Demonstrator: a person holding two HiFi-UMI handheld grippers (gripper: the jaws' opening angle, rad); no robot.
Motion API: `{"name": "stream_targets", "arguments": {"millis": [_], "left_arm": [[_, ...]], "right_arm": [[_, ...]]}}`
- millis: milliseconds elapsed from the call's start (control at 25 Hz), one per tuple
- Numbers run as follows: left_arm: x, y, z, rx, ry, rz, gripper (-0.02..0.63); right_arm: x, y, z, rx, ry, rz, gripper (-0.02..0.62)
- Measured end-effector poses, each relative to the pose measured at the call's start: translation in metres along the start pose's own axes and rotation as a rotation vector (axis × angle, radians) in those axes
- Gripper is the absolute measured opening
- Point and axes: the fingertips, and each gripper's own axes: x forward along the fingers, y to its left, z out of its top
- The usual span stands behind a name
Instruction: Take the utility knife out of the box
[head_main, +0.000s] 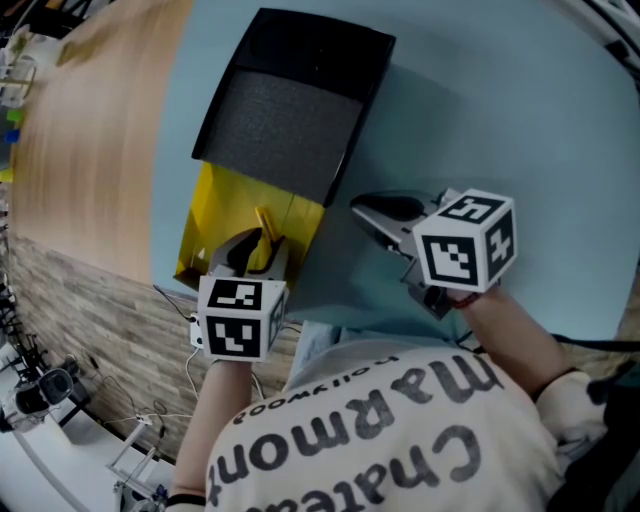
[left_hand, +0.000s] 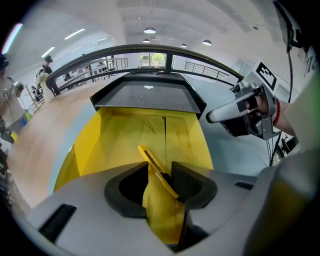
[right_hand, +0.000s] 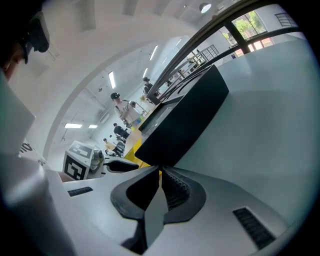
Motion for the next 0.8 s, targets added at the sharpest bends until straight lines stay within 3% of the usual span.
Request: {"name": "stream_targets", "arguments": {"millis": [320,800], "left_arm": [[0.0001,0.0074,0.0003,-0.03,-0.026,0.0,0.067],[-0.005,0.0047,0.0013,-0.025,-0.069,-0.027,0.057]], "right_arm": [[-0.0001,-0.0034,-0.0034,0.0,0.006,-0.012,0.041],[0.0046,0.0015,-0.0087,0.003,0.002,-0.001,0.041]]}}
